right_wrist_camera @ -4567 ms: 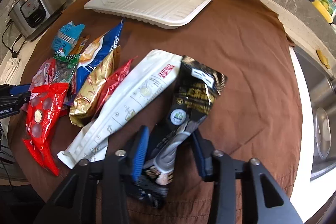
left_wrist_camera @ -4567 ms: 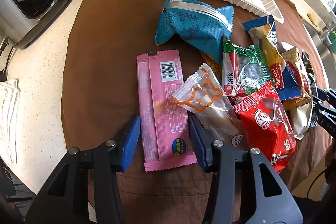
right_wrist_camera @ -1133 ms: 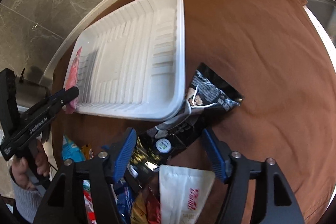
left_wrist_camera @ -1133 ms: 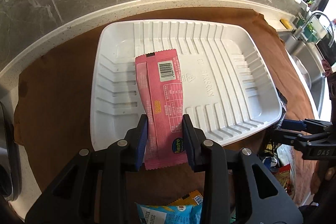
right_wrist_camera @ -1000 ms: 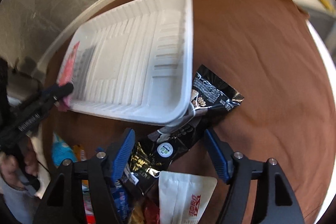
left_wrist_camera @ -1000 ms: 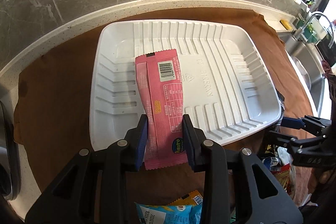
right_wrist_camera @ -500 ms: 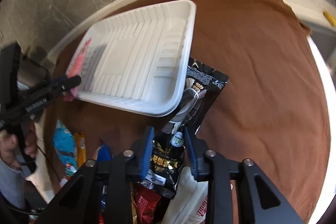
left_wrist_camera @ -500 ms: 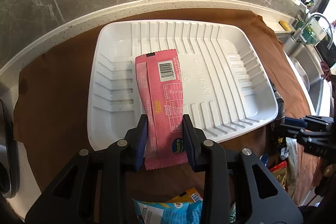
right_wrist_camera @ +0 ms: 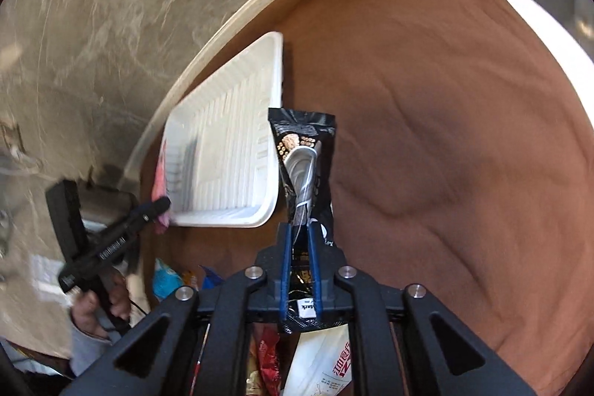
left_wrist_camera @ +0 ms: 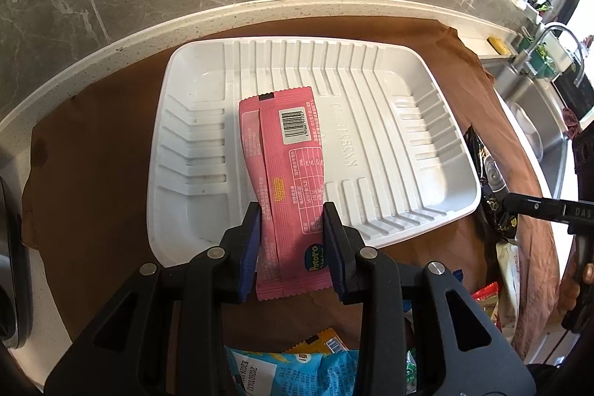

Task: Organize snacks
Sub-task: 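Open the left tool to drop the pink bar while the right tool drops the black packet in the tray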

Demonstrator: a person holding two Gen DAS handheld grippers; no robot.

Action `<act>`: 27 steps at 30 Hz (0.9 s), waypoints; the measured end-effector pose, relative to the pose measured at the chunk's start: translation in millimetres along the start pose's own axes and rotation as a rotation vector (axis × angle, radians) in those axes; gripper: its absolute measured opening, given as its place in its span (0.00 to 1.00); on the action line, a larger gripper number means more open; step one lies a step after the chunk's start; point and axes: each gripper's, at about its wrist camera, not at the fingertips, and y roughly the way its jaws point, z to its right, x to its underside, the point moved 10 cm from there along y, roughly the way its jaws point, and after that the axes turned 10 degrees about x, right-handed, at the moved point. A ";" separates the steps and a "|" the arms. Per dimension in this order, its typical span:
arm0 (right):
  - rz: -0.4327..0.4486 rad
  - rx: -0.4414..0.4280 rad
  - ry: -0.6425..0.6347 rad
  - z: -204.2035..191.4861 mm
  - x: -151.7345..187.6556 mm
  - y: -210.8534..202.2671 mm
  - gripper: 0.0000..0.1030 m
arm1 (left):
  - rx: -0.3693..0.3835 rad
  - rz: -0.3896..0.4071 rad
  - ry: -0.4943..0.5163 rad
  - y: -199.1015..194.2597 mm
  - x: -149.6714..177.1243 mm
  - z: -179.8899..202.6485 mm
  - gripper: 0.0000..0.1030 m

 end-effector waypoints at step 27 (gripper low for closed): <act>-0.034 -0.426 0.279 -53.1 -32.7 -2.8 0.09 | 0.028 0.000 -0.011 -4.6 -0.7 -1.1 0.30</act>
